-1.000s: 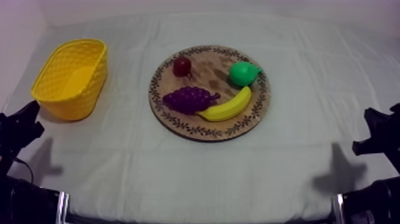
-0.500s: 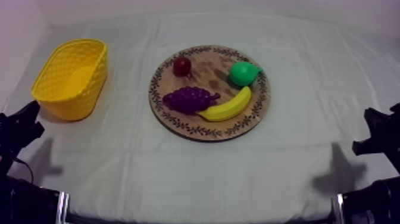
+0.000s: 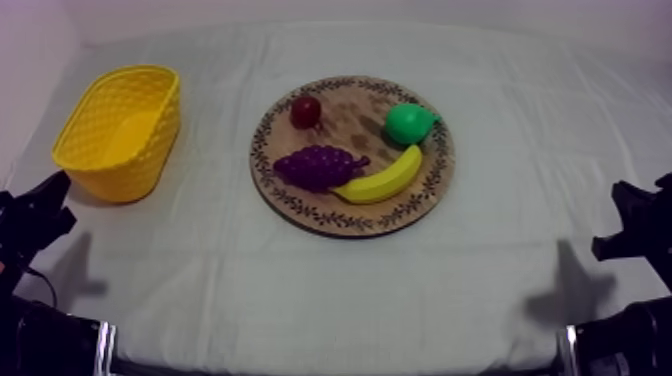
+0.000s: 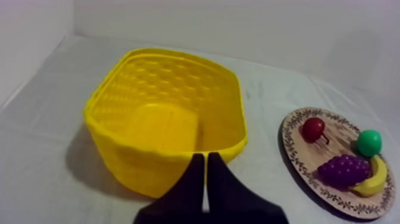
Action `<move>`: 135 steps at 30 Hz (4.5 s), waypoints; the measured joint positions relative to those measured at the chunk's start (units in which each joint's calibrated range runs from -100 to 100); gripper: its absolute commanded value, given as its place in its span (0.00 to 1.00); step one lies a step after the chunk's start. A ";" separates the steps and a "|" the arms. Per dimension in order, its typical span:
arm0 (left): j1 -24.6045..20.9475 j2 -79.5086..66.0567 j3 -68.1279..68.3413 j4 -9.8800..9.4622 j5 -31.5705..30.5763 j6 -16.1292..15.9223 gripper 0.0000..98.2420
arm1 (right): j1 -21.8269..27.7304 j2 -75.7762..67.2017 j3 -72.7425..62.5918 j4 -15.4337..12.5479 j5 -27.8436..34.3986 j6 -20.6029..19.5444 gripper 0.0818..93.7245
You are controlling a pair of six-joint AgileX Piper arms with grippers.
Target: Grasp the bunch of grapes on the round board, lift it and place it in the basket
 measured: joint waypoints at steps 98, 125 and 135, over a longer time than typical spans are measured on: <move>25.09 112.55 -83.36 -3.90 21.90 -32.37 0.02 | 0.00 0.00 0.00 0.00 0.00 0.00 0.00; 24.53 110.77 -79.92 -3.28 29.07 -32.42 0.89 | 0.00 0.00 0.00 0.00 0.00 0.00 0.00; 24.95 110.64 -78.43 -3.01 27.55 -30.87 0.94 | 0.00 0.00 0.00 0.00 0.00 0.00 0.00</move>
